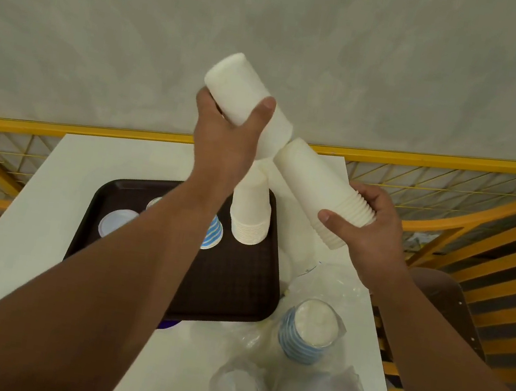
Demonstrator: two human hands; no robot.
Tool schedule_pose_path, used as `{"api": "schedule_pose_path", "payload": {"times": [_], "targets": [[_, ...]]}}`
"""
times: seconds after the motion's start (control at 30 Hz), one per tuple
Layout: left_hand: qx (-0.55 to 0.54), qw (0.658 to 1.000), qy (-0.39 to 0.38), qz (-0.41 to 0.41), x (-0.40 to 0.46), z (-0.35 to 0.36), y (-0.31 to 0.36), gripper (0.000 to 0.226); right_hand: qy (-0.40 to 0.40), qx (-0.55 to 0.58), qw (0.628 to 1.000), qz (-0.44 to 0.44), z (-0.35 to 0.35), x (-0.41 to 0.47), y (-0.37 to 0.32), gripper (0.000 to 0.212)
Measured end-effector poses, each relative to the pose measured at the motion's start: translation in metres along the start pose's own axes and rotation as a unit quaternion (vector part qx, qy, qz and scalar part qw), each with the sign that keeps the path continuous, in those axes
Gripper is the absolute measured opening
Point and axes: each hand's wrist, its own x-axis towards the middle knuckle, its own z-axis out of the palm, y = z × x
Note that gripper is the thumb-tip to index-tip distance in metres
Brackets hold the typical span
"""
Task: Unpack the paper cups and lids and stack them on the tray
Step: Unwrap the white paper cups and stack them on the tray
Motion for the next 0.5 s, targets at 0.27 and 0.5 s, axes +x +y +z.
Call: {"api": "schedule_pose_path", "payload": {"times": [0.27,0.5], "targets": [[0.184,0.977,-0.062,0.085,-0.002,-0.022,-0.049,0.087,0.015,-0.002,1.0,0.024,-0.003,0.0,0.016,0.064],[0.152,0.977,-0.083,0.125,-0.005,-0.016,-0.067,0.083,0.017,-0.002,0.999,0.042,-0.004,-0.006,0.026,0.064]]}}
